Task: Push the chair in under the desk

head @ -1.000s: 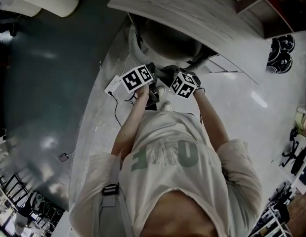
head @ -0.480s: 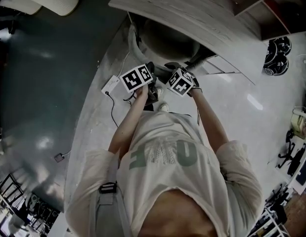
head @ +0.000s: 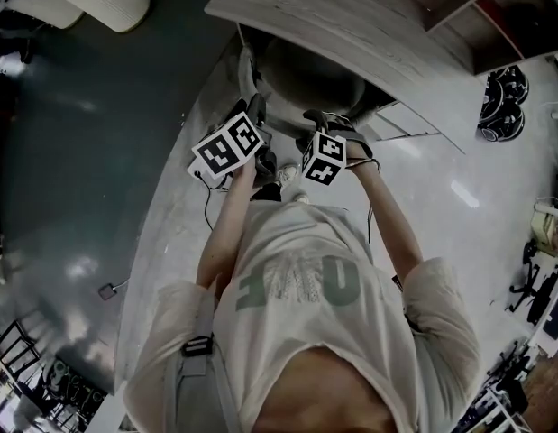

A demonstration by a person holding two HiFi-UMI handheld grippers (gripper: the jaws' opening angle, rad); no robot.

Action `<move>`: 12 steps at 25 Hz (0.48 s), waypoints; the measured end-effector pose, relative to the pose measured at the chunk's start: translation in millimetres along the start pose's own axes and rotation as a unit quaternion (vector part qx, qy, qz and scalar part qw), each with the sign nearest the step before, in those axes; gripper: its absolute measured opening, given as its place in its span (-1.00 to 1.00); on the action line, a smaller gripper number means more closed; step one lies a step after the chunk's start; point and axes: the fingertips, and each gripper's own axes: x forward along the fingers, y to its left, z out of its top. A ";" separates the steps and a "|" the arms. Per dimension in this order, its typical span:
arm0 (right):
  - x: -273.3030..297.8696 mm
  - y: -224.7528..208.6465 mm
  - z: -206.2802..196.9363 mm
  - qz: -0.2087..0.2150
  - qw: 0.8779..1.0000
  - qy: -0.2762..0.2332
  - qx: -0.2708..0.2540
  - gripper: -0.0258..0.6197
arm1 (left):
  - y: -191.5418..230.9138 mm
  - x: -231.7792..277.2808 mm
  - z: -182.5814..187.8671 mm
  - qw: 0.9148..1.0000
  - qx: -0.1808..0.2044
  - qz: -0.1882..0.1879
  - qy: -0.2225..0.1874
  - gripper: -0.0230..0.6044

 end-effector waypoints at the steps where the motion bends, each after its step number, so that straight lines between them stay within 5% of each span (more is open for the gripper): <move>1: -8.1 -2.5 7.4 -0.002 1.000 -0.014 0.007 -0.11 | -7.6 -4.8 12.8 1.000 0.012 -0.008 -0.017 -0.37; 3: -32.7 -19.3 29.6 -0.019 0.996 -0.068 0.048 -0.11 | -24.9 -15.2 38.7 0.998 0.035 -0.025 -0.051 -0.37; 6: -86.9 -65.6 71.2 -0.066 0.974 -0.175 0.127 -0.11 | -55.4 -30.8 71.2 0.992 0.067 -0.057 -0.091 -0.37; 12: -225.7 -132.6 135.7 -0.122 0.884 -0.398 0.212 -0.11 | -130.2 -75.4 123.9 0.964 0.170 -0.113 -0.171 -0.38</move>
